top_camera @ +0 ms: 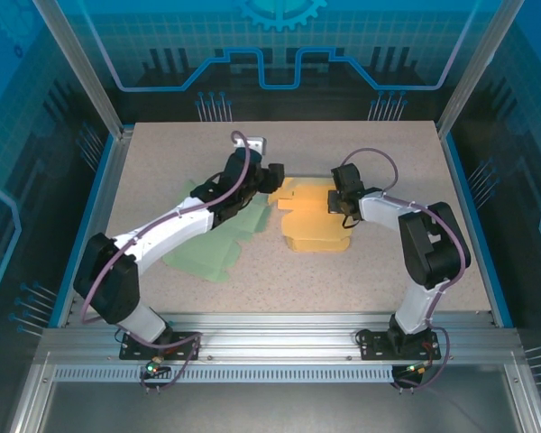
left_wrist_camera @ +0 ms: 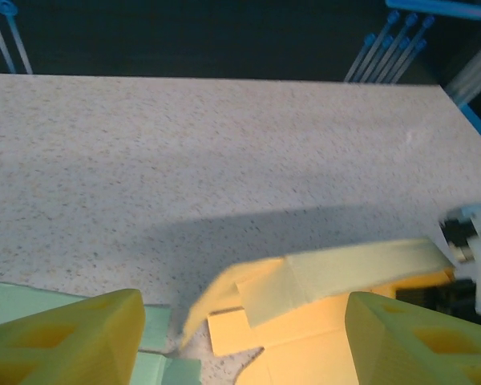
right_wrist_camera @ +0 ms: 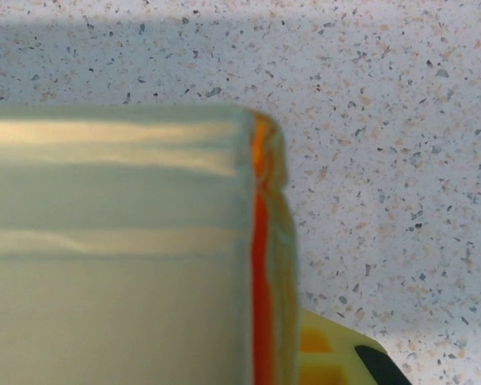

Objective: Fold the paper box

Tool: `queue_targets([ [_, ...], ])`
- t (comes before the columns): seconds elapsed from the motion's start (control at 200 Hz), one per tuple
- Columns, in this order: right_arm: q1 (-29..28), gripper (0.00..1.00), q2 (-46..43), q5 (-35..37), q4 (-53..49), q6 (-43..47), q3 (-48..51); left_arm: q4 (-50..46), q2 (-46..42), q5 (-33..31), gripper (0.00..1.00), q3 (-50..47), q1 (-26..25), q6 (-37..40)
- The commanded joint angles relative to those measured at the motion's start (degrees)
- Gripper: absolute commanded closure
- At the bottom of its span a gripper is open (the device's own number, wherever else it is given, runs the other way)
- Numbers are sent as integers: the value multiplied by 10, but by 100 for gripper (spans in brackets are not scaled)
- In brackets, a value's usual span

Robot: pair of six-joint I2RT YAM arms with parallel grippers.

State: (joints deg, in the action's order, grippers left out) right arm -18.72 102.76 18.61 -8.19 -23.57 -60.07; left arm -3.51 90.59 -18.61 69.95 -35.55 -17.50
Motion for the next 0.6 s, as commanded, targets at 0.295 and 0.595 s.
queue_targets([
  [0.295, -8, 100, -44, -18, -27, -27, 3, -59, 175, -74, 33, 120, -60, 193],
  [0.595, -8, 100, -43, -24, -24, -30, 1, -62, 232, -162, 44, 162, -59, 186],
])
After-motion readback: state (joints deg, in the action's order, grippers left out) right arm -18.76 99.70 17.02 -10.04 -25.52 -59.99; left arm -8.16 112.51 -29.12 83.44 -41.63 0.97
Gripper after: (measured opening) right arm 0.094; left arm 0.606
